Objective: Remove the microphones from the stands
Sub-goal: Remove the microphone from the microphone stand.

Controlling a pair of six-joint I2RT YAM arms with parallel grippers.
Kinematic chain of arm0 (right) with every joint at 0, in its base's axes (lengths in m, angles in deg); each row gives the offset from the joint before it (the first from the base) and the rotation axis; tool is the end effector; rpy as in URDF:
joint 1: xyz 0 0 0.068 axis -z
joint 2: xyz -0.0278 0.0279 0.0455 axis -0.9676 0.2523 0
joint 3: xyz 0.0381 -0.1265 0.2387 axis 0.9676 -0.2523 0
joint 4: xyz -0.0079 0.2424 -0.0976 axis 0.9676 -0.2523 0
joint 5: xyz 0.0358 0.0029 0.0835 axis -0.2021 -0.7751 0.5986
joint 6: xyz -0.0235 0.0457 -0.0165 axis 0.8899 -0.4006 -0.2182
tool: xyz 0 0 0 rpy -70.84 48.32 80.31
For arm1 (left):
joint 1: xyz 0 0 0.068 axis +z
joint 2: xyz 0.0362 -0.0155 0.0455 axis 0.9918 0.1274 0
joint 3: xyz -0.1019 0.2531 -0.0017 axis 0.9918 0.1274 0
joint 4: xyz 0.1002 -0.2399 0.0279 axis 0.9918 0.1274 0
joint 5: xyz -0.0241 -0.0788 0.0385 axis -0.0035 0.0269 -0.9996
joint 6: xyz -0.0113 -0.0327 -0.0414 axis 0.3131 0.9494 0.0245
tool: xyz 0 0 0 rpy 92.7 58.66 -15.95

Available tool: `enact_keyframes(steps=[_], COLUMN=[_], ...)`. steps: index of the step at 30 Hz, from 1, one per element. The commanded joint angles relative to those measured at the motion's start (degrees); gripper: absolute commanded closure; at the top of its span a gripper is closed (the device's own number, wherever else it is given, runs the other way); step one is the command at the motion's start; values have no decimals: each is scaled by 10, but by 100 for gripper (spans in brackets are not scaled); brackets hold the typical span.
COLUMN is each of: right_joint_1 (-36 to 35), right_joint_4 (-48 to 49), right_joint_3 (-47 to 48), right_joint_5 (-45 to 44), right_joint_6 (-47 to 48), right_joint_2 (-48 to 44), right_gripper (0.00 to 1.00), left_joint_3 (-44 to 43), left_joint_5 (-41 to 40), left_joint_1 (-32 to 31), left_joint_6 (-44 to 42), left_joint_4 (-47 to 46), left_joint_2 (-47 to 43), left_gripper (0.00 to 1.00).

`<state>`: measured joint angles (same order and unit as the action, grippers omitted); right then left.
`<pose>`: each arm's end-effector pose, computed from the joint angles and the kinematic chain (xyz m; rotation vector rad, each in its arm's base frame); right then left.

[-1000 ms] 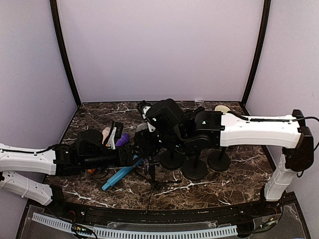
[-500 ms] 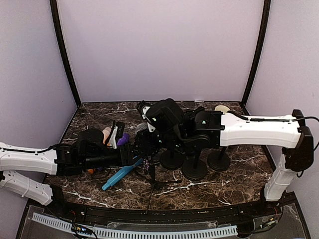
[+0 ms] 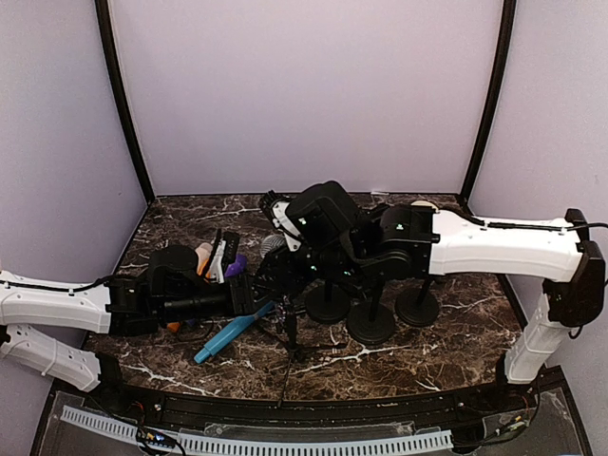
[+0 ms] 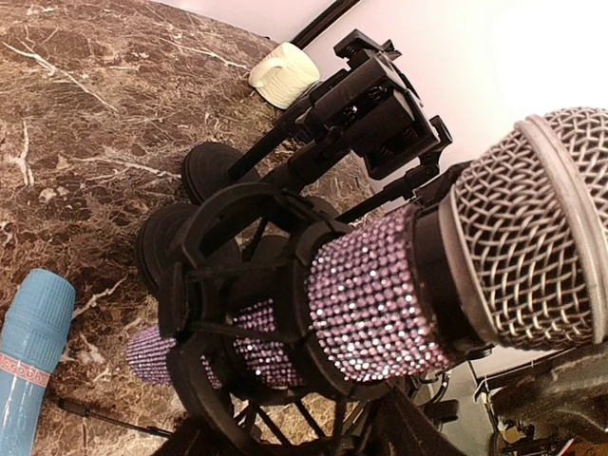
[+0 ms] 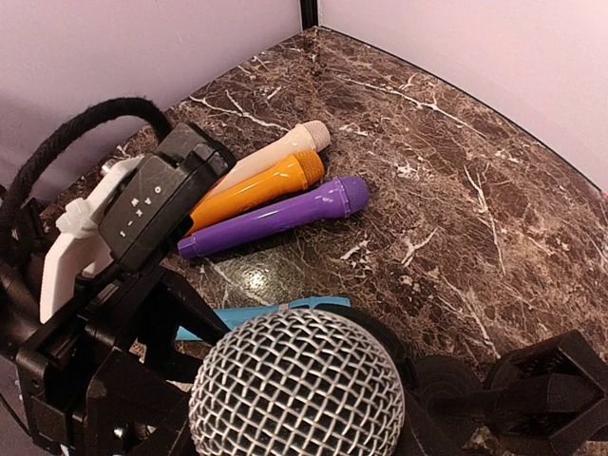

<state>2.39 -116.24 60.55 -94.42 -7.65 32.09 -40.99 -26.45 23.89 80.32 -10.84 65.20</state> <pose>0.1260 0.3700 0.3397 -0.7926 2.0365 0.5598 0.1319 -0.2167 0.2468 0.1735 2.0301 -1.2502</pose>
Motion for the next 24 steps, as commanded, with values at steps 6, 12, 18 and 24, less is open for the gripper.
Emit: enact_keyframes(steps=[6,12,18,24], right_joint_1=[3,2,2,2], right_joint_4=[67,77,70,71], right_joint_3=[39,36,48,62], right_joint_5=[8,18,5,-6], right_joint_6=[27,44,44,43], right_joint_2=[-81,-92,-102,-114], right_gripper=[80,79,79,79], left_joint_3=[10,15,17,11], left_joint_5=[-33,-36,-37,-39], left_joint_1=[6,6,5,6], left_joint_6=[9,13,13,6], left_joint_4=[46,46,46,49], left_joint_2=[4,3,2,-1], left_gripper=[48,49,50,50])
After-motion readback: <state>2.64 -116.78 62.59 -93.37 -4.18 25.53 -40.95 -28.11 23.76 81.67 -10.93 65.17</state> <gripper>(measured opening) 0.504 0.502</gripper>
